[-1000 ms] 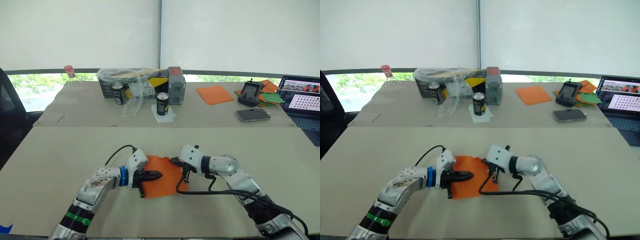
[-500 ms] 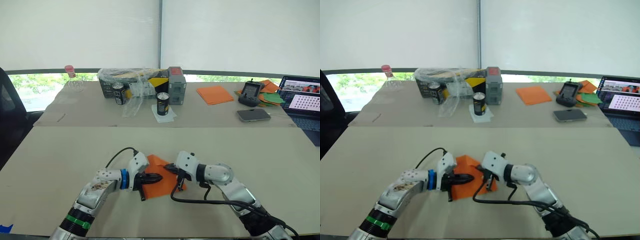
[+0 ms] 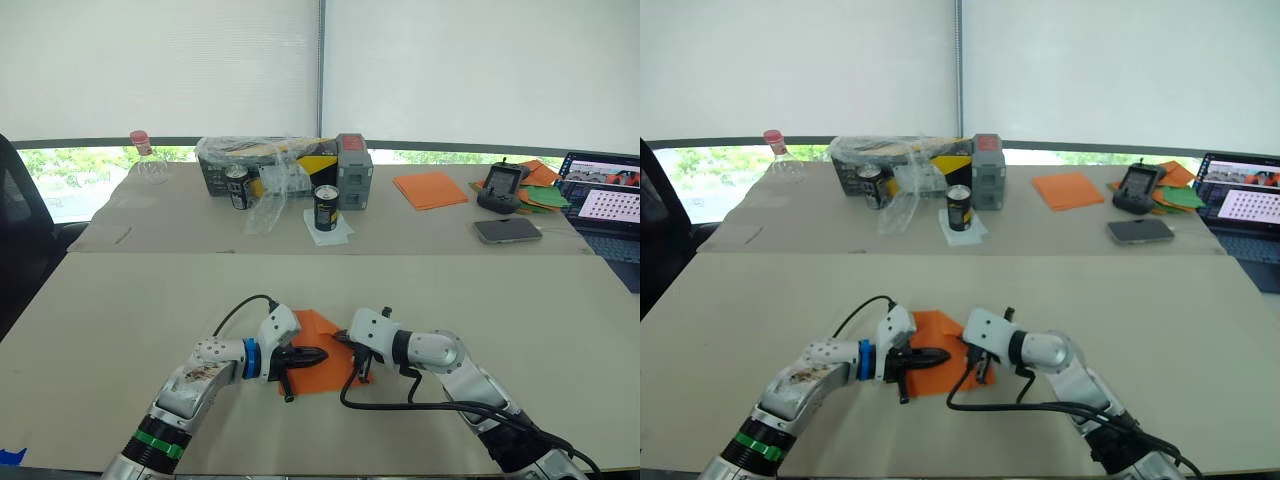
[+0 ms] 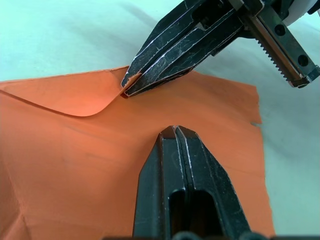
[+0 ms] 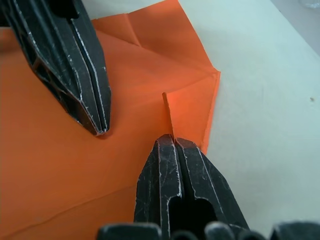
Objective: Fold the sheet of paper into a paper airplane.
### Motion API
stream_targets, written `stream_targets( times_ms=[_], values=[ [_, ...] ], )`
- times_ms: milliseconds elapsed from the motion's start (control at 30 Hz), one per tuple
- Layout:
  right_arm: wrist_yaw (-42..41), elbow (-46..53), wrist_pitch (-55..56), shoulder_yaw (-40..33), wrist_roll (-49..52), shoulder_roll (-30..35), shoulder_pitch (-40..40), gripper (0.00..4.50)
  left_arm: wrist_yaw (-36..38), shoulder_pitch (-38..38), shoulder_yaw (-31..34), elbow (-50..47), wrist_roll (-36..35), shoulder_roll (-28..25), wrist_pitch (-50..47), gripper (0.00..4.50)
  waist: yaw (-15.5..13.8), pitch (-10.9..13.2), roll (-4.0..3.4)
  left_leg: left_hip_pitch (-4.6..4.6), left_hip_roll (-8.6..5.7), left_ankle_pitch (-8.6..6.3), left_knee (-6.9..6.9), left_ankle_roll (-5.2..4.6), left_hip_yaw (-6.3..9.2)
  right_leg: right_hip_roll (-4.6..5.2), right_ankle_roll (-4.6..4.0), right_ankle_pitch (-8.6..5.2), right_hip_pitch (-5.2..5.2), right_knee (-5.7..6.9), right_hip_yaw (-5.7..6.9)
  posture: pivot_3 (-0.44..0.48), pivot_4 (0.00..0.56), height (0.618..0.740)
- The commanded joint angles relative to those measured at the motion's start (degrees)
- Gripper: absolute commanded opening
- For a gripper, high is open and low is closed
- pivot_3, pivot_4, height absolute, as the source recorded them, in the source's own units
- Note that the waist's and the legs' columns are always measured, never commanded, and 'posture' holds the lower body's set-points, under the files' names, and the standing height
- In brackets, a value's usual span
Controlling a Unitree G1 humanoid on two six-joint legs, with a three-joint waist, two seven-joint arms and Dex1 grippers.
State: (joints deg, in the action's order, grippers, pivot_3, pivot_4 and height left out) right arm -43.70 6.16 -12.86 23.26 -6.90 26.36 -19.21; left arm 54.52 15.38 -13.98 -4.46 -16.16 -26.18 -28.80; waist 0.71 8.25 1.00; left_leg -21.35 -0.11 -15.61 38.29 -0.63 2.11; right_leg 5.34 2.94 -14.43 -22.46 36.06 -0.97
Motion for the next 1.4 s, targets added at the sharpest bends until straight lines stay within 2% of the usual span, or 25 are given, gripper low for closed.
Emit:
stream_targets(
  times_ms=[33,233,367,467,633,767,900,1233,1400],
  values=[
    [-1.92,-0.74,-0.47,1.66,-0.43,0.27,0.75,0.03,-2.1,1.08,3.46,-0.48,-2.36,1.14,-1.33,0.0,0.02,0.0,0.0,0.0,0.0,0.0,0.0,0.0,0.0,0.0,0.0,0.0,0.0,0.0,0.0,0.0,0.15,0.74],
    [-1.54,-1.82,-2.63,1.81,-0.83,-0.93,0.43,0.03,-7.29,6.0,11.43,2.12,-8.13,5.98,-4.7,0.0,0.03,0.0,0.01,0.0,0.0,0.0,0.01,0.01,0.02,0.0,0.0,0.0,0.0,0.02,0.01,0.0,0.15,0.74],
    [-1.73,-3.3,-2.48,3.28,-2.89,-0.77,0.19,0.03,-9.96,8.39,13.57,3.09,-9.85,8.78,-6.16,0.0,0.23,-0.01,0.01,0.05,0.0,0.02,0.02,0.03,0.02,-0.01,0.0,0.0,0.02,0.03,0.0,0.0,0.15,0.74],
    [-1.89,-3.43,-2.34,3.66,-3.36,-0.61,0.46,0.03,-9.94,9.15,12.01,3.26,-9.3,9.51,-6.35,0.0,0.29,-0.01,0.01,0.16,0.01,0.02,0.01,0.03,0.02,-0.03,0.0,0.0,0.11,0.04,0.0,0.0,0.15,0.74],
    [-1.76,-3.24,-2.48,3.7,-3.83,-0.59,0.72,0.03,-9.25,9.09,5.45,6.2,-2.51,8.05,-1.78,0.0,0.22,-0.01,0.01,0.18,0.0,0.03,0.01,0.05,0.02,-0.02,0.0,0.0,0.15,0.03,-0.01,0.0,0.15,0.74],
    [-1.69,-2.75,-2.7,3.8,-4.41,-0.61,0.79,0.03,-10.36,9.63,2.55,9.31,0.9,8.69,0.81,0.0,0.16,-0.02,0.01,0.19,0.0,0.03,0.01,0.06,0.02,-0.02,0.0,0.0,0.16,0.03,-0.01,0.0,0.15,0.74],
    [-1.89,-1.4,-3.32,3.3,-4.56,-0.29,1.56,0.03,-11.95,10.79,1.17,12.29,3.41,9.82,1.48,0.0,0.1,-0.02,0.01,0.18,-0.01,0.03,0.01,0.06,0.01,-0.02,0.0,0.0,0.15,0.03,-0.01,0.0,0.15,0.74],
    [-2.21,1.25,-3.86,1.6,-3.1,0.0,2.76,0.03,-11.28,10.9,-0.71,14.13,6.97,8.26,1.25,0.0,0.03,-0.03,0.01,0.19,-0.02,0.03,0.01,0.06,0.01,-0.01,0.0,0.0,0.17,0.02,-0.01,0.0,0.15,0.74],
    [-5.55,9.29,-8.82,-2.41,2.63,2.17,5.41,1.63,-10.57,10.96,-1.01,14.98,7.3,7.9,1.92,0.0,-0.01,-0.03,0.01,0.18,-0.02,0.03,0.01,0.06,0.01,-0.01,0.0,0.0,0.18,0.01,0.0,0.0,0.15,0.74]
  ],
)
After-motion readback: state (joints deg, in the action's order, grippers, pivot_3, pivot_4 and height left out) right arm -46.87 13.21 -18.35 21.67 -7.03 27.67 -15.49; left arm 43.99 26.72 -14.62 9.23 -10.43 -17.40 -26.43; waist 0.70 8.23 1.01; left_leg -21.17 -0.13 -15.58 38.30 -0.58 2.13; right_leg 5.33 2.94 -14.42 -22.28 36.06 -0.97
